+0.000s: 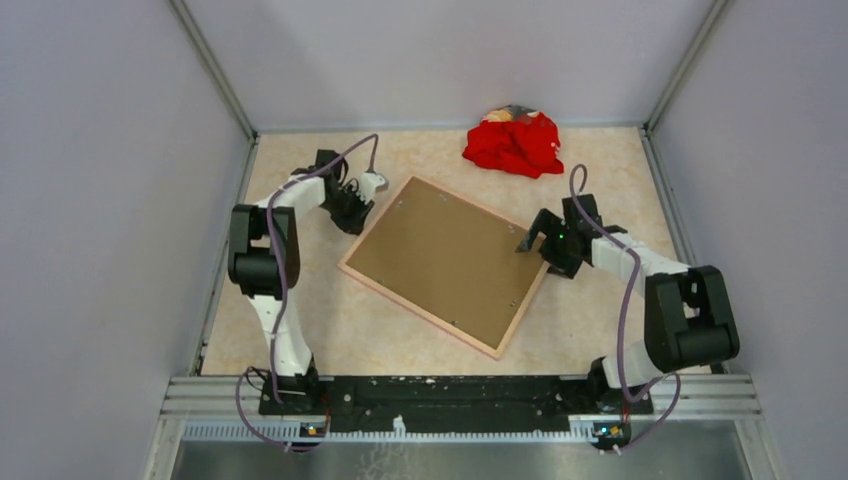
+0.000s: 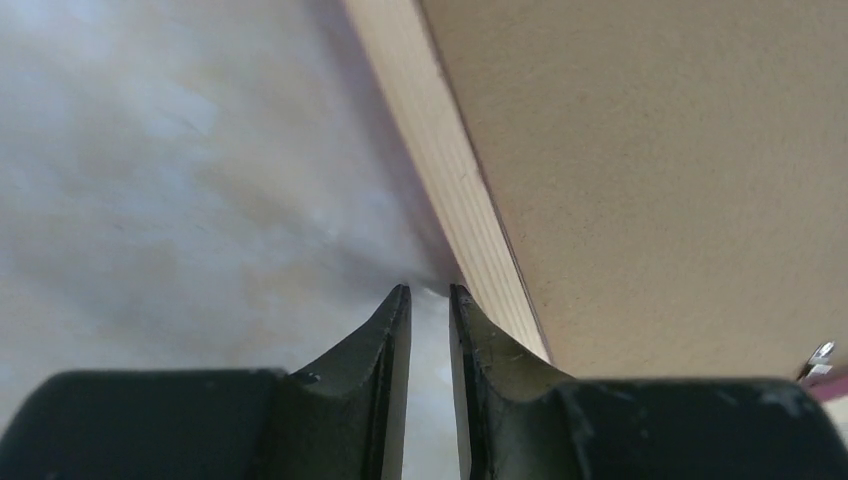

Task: Put the photo into the frame
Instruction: Adjust the photo frame at the center of the board, then install the photo frame at the center of the board.

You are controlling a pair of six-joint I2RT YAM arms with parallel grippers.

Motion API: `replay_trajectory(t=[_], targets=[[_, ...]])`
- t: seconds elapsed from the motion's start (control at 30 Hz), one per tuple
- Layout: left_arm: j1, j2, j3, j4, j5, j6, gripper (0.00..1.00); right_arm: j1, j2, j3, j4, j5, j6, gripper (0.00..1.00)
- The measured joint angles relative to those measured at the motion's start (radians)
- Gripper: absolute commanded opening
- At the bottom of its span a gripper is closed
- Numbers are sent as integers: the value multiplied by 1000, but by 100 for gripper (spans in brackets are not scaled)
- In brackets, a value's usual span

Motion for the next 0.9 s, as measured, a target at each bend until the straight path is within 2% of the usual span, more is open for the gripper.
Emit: replay_trajectory(t=[0.2,0.4,0.57,0.7,0.9], targets=[[-27,-116,-156,-82,-11,124,32,-48,194,196,9,24,-64,99],[-66,-147,-194,-237,40,172,40,-58,301,354,-23,71,-122,99],[20,-110,-87,-388,211,182,42,-50,259,423,-38,83,-149,99],[94,-57,53,-415,336,137,42,-22,179,423,-34,90,-152,97],[88,85,118,-367,466,2,36,149,163,401,71,44,-121,90]])
